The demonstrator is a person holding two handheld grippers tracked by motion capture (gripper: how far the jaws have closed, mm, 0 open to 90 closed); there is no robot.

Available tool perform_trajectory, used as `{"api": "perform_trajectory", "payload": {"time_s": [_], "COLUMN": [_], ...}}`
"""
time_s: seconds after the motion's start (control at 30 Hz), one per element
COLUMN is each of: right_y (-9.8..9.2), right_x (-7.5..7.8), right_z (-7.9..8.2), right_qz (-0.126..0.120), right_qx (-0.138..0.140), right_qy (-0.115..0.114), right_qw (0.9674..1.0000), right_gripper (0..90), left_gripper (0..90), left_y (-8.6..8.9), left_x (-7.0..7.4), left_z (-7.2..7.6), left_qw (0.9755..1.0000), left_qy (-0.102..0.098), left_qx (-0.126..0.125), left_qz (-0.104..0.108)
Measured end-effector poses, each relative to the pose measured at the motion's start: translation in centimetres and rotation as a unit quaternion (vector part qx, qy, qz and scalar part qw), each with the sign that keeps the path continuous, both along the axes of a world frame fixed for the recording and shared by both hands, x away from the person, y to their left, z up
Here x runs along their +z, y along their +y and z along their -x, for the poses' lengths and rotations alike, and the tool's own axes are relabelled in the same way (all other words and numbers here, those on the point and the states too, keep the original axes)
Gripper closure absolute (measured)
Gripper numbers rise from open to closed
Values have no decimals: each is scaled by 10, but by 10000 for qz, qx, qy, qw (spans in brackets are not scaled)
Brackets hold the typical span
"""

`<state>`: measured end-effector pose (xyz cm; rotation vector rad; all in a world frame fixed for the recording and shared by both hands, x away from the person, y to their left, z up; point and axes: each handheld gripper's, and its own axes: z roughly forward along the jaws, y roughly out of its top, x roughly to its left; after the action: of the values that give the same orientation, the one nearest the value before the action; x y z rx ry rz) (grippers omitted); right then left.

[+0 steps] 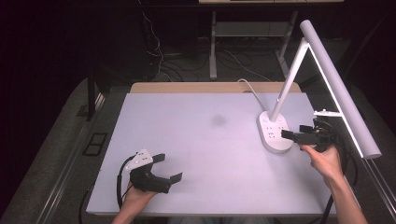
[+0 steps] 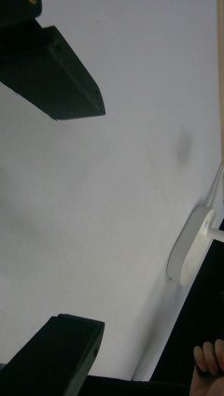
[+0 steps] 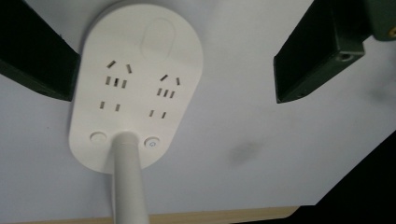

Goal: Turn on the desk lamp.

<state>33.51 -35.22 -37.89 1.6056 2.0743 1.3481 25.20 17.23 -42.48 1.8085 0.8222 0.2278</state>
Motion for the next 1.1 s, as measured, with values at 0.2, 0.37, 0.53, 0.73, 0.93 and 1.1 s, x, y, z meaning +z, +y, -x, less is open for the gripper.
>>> {"api": "perform_trajectory", "payload": {"time_s": [0.2, 0.37, 0.53, 0.73, 0.93, 1.1], "right_y": [10, 16, 27, 37, 46, 53], "right_x": [-4, -8, -11, -16, -25, -33], "right_z": [19, 33, 47, 61, 74, 86], "right_qz": [2, -136, -145, -67, -67, 49], "right_qx": [138, 269, 465, 676, 800, 890], "right_qy": [-122, -198, -292, -338, -357, -480], "right_qw": [9998, 9994, 9984, 9971, 9961, 9949], "right_gripper": [3, 4, 3, 4, 4, 4], "left_gripper": [0, 0, 0, 0, 0, 0], "left_y": [0, 1, 0, 1, 1, 1], "left_x": [0, 0, 0, 0, 1, 1], "left_z": [0, 0, 0, 0, 0, 0], "left_qw": [10000, 10000, 10000, 10000, 10000, 10000], "left_qy": [-6, -14, 14, 2, -14, -1], "left_qx": [-6, -20, -2, -16, -35, -30], "left_qz": [8, -7, 6, -9, -9, -4]}}
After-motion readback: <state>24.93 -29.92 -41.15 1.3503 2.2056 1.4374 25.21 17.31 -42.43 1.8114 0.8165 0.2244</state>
